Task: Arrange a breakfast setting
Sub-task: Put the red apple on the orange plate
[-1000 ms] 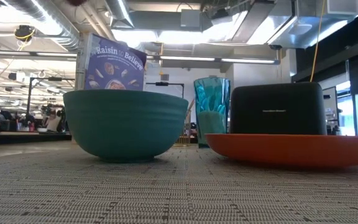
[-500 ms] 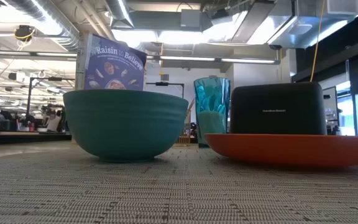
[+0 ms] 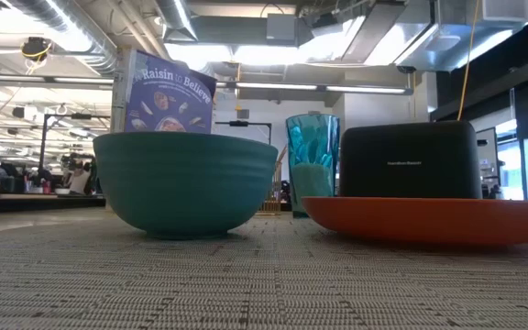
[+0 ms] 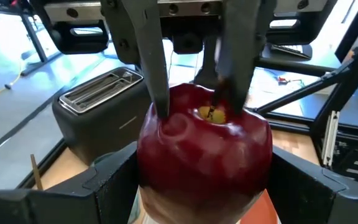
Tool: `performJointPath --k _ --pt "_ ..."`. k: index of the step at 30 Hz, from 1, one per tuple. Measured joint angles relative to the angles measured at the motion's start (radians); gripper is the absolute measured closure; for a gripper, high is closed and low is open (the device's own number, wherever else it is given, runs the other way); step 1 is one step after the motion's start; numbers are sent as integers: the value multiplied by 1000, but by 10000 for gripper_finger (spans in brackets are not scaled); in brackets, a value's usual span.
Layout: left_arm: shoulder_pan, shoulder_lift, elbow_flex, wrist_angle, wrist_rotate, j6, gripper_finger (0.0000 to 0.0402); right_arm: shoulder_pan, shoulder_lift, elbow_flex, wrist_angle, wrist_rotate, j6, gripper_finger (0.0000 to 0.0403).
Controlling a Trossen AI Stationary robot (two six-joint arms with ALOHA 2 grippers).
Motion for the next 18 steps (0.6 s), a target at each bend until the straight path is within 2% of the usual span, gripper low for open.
performJointPath --k 7,14,18 --pt "38 2 -1 0 64 1 105 -3 -1 1 -51 12 -49 355" --pt "78 2 -1 2 61 -11 105 -3 -3 1 -58 29 -67 394" --pt "107 2 -1 0 99 -45 105 -3 -2 1 -62 34 -77 394"
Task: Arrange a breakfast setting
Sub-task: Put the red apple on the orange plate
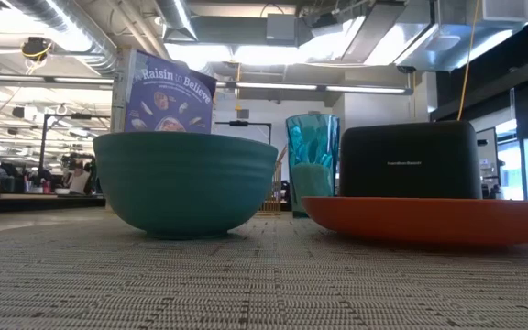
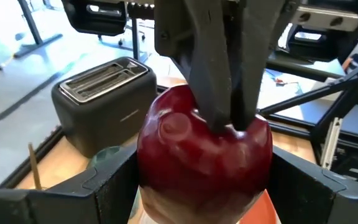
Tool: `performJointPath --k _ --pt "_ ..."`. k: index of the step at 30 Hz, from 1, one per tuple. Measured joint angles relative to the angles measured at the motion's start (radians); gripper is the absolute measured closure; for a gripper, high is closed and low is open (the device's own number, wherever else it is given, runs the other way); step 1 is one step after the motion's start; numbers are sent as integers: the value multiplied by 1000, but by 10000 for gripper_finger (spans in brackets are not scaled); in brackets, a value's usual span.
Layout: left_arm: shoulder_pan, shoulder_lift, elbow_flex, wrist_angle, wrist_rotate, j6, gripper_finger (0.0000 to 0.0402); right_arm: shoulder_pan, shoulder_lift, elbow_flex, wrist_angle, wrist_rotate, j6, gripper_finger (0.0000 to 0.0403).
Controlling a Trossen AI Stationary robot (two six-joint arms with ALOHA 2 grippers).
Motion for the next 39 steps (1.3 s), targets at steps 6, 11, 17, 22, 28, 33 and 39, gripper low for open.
performJointPath --k 6,11,17,22,28,33,39 --pt "26 0 0 -7 16 -8 105 2 1 -1 -8 40 20 351" --pt "31 -1 0 -14 16 -8 105 2 2 -2 -8 57 22 328" --pt "31 -1 0 -20 24 -8 105 3 2 -2 -12 83 26 352" --pt "31 -1 0 -22 47 -4 105 3 3 -2 -14 109 26 396" --pt "30 -1 0 -23 69 22 105 3 3 -2 -15 125 26 399" --pt "30 -1 1 -11 81 27 99 3 -19 -4 -25 150 26 400" --pt "29 -11 10 15 77 27 61 3 -48 -8 -76 173 22 401"
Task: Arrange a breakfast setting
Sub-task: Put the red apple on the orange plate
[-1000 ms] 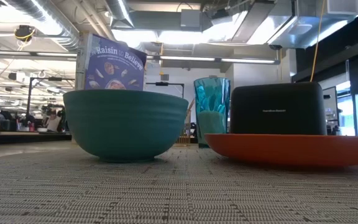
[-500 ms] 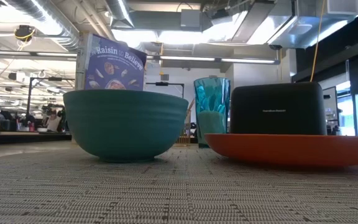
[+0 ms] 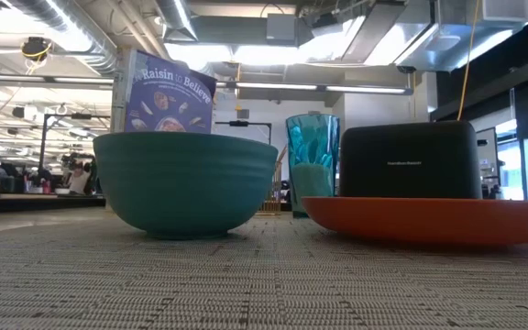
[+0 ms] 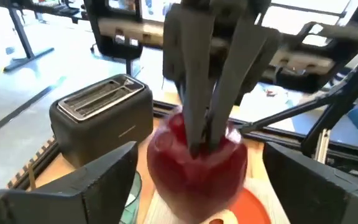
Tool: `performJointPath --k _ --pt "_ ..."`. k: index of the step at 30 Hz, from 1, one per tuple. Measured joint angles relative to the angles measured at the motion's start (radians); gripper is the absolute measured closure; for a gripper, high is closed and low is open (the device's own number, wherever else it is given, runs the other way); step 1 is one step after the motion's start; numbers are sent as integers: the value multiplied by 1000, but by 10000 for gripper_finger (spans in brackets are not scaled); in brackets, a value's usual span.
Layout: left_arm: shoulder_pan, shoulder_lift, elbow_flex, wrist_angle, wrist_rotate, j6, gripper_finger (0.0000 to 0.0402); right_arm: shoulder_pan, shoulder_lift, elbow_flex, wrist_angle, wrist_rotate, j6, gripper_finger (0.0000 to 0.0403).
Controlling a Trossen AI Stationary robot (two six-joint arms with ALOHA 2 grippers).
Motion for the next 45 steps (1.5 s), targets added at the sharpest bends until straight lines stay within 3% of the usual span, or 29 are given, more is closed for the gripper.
performJointPath --k 8,12,15,20,24,27,37,45 --pt "5 4 -4 -37 -35 2 8 -1 -22 2 -116 58 5 402" --pt "6 -10 -6 -95 -64 1 4 0 -31 0 -274 67 32 402" --pt "5 -33 -6 -94 -102 -3 7 21 -68 -73 -284 92 57 402" --pt "2 -59 -6 -110 -193 -16 8 55 -203 -377 -43 133 174 402" --pt "1 -62 -6 -116 -224 -21 8 117 -338 -659 182 249 291 403" --pt "5 -54 -6 -117 -227 -29 8 179 -399 -808 243 316 356 403" --pt "46 -16 -8 -102 -210 -37 8 393 -390 -1003 338 505 468 403" --pt "45 -15 -8 -114 -263 -37 8 509 -384 -1141 451 610 587 403"
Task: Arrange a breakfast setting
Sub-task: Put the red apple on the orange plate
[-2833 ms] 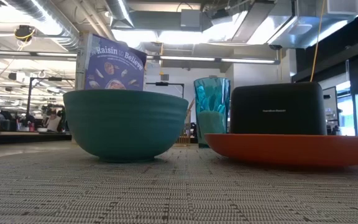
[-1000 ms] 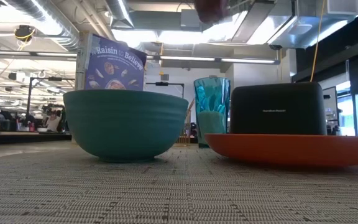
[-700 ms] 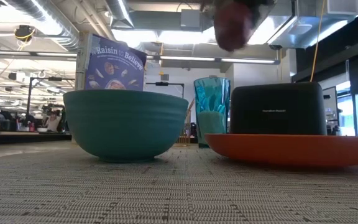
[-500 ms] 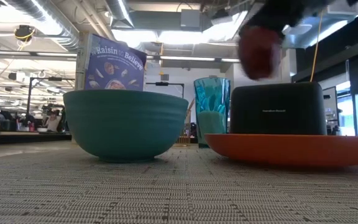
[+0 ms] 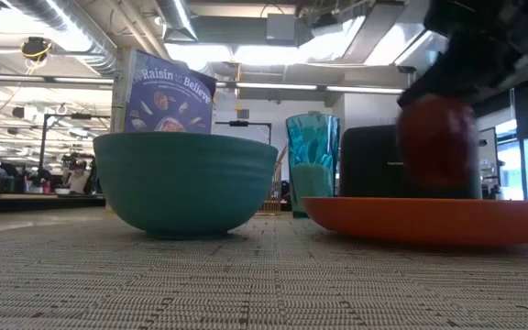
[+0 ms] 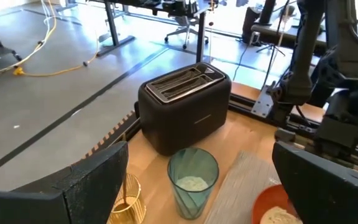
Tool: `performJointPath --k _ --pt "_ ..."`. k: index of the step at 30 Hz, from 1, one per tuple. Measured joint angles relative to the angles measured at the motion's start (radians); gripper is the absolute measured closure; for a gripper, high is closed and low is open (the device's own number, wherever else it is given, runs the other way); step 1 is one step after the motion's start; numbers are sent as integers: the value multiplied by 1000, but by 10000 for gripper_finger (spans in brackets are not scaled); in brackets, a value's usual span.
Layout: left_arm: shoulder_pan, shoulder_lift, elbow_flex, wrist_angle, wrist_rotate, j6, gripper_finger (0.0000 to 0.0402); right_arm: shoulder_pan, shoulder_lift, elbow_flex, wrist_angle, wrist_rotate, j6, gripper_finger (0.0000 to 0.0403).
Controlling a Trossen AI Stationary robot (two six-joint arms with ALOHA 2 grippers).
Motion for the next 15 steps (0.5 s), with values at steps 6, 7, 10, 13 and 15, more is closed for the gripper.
performJointPath --k 6,7,10,13,15 --pt "0 6 0 0 -1 -1 8 52 9 -49 37 14 24 403" --pt "0 8 0 -2 -2 -1 8 57 10 -51 38 16 24 403" --pt "0 9 -1 -7 -3 -1 8 66 25 -52 35 24 23 402" --pt "0 12 -1 -7 -6 -1 8 67 50 -52 36 23 20 396" --pt "0 13 -1 -9 -6 -1 8 67 77 -52 32 17 20 389"
